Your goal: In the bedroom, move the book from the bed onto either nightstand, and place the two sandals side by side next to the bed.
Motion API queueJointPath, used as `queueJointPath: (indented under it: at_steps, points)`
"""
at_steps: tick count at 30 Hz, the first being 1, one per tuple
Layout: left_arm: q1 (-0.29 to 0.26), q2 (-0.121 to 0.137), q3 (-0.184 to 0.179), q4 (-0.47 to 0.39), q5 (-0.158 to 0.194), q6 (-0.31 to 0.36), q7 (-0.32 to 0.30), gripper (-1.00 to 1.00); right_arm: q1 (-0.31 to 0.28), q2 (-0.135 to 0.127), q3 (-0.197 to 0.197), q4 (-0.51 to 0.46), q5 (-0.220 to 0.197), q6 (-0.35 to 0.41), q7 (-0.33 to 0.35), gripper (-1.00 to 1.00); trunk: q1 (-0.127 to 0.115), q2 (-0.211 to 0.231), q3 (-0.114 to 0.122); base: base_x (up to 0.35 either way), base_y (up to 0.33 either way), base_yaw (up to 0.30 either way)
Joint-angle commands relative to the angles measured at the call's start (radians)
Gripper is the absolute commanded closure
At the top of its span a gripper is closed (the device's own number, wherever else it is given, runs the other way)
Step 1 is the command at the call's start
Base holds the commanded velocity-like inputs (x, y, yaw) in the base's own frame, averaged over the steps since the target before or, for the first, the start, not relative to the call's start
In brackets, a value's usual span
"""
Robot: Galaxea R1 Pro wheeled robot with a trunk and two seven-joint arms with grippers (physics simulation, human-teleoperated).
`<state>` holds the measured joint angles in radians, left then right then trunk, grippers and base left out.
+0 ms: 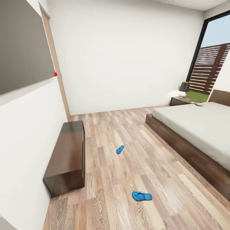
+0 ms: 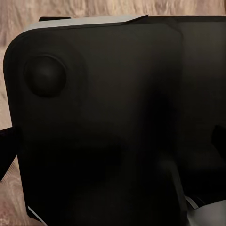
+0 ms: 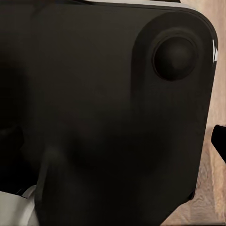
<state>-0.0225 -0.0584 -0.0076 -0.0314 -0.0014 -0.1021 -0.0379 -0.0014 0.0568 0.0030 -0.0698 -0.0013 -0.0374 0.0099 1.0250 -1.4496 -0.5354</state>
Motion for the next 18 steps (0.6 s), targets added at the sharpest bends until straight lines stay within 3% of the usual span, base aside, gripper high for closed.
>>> queueJointPath:
  at_steps: [1, 18]
  points:
    - [0.000, 0.000, 0.000, 0.001, 0.000, -0.003, -0.002, -1.00, 0.000, 0.000, 0.000, 0.000, 0.000, -0.002, 0.001, -1.00, 0.000, 0.000, -0.001, 0.000, 0.011, -0.295]
    - [-0.001, 0.000, 0.000, 0.001, 0.000, -0.003, -0.002, -1.00, 0.000, 0.000, 0.000, 0.001, 0.000, -0.002, 0.002, -1.00, 0.000, 0.000, -0.001, 0.000, 0.003, -0.296]
